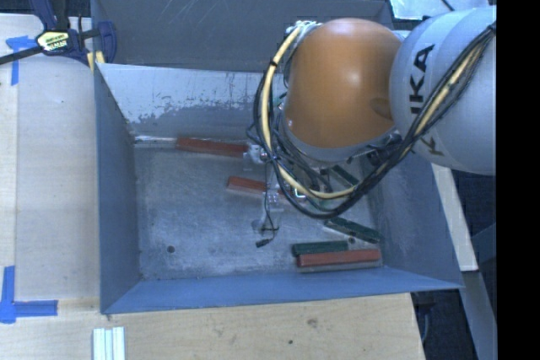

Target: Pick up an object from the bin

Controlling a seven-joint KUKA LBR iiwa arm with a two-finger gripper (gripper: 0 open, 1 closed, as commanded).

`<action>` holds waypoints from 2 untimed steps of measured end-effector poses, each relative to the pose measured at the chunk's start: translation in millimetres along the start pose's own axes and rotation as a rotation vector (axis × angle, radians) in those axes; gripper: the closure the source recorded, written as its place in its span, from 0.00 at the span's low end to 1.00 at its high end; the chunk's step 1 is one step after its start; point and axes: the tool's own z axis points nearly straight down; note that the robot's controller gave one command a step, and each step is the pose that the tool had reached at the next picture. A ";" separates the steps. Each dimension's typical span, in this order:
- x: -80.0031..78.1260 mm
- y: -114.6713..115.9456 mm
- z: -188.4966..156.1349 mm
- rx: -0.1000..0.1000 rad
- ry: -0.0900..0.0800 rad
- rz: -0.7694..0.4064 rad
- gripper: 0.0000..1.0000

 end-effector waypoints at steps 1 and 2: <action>-1.6 -0.5 -4.5 -0.002 -0.009 0.003 0.00; -45.1 -8.0 63.3 -0.003 -0.014 0.024 0.00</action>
Offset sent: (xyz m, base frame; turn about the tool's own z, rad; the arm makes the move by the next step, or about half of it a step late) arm 0.0996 -0.0196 -0.1652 0.0542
